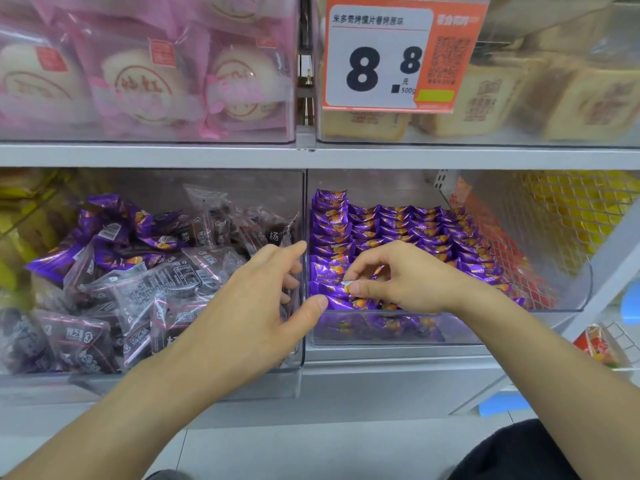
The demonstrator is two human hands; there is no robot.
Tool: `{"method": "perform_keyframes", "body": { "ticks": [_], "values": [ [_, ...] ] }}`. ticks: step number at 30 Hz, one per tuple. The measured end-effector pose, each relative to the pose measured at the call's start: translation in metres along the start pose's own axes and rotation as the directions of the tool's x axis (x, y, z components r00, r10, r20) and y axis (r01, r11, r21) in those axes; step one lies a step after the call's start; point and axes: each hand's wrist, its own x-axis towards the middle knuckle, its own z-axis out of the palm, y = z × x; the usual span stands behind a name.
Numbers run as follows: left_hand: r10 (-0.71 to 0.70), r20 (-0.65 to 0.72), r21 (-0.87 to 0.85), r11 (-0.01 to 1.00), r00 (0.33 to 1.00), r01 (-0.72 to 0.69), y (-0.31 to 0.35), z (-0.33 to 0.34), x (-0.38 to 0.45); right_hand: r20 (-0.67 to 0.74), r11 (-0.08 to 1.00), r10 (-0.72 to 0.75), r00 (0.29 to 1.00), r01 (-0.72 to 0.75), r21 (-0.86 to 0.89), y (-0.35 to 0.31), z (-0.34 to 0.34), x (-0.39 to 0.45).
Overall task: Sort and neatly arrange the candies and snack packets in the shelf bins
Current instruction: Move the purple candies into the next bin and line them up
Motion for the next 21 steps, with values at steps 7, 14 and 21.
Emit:
{"method": "perform_keyframes", "body": {
  "ticks": [7,14,21],
  "values": [
    [0.01,-0.011,0.008,1.0,1.0,-0.01,-0.001,0.001,0.0,-0.05,0.99,0.014,0.999,-0.021,-0.137,0.0,0.003,0.003],
    [0.004,0.003,0.018,1.0,1.0,-0.004,0.0,0.0,-0.001,-0.079,0.994,0.112,0.991,-0.111,0.012,-0.002,0.009,0.005],
    [0.007,0.01,0.032,0.999,1.0,-0.007,0.0,-0.001,-0.002,-0.128,0.97,0.167,0.978,-0.139,0.2,-0.005,0.008,0.004]
  ]
}}
